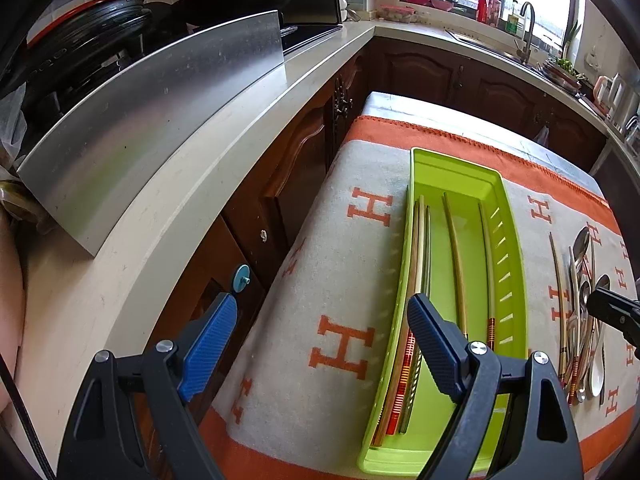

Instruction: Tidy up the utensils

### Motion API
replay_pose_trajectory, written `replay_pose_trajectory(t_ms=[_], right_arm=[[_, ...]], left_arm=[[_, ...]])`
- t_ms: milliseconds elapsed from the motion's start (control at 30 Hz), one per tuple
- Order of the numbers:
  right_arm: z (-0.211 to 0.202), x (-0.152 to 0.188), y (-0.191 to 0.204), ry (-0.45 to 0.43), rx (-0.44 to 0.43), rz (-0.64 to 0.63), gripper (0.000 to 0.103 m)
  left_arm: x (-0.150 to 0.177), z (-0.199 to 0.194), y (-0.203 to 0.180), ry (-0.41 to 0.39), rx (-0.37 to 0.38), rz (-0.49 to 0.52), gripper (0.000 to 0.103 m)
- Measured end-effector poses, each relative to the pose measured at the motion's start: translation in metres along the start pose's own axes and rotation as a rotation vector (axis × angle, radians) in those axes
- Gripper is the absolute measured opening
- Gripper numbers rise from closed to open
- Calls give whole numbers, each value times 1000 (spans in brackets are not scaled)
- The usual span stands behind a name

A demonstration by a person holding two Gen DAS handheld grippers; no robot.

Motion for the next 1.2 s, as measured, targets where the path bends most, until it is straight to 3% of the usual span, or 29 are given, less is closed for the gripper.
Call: replay_pose_trajectory(t_ms=[267, 667, 967, 1200], right_arm=[[-7, 28, -12, 2, 22, 11, 7], [-4, 48, -45, -9, 21, 97, 7], [-8, 65, -67, -30, -12, 152, 7], [-16, 75, -91, -58, -11, 194, 7]], left_arm=[[18, -3, -6, 35, -9, 36, 86], [35, -10, -35, 95, 54, 61, 86], [44, -21, -77, 127, 117, 101, 86], [51, -31, -130, 109, 152, 197, 86]])
Point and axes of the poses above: each gripper's, at about its wrist camera, not at the fingertips, and z roughly the way its jaws point, y to its left, x to its underside, the point moved 8 cm from there along z, roughly the way its jaws point, and after that the axes turned 13 degrees about -z, right-handed, at the moved point
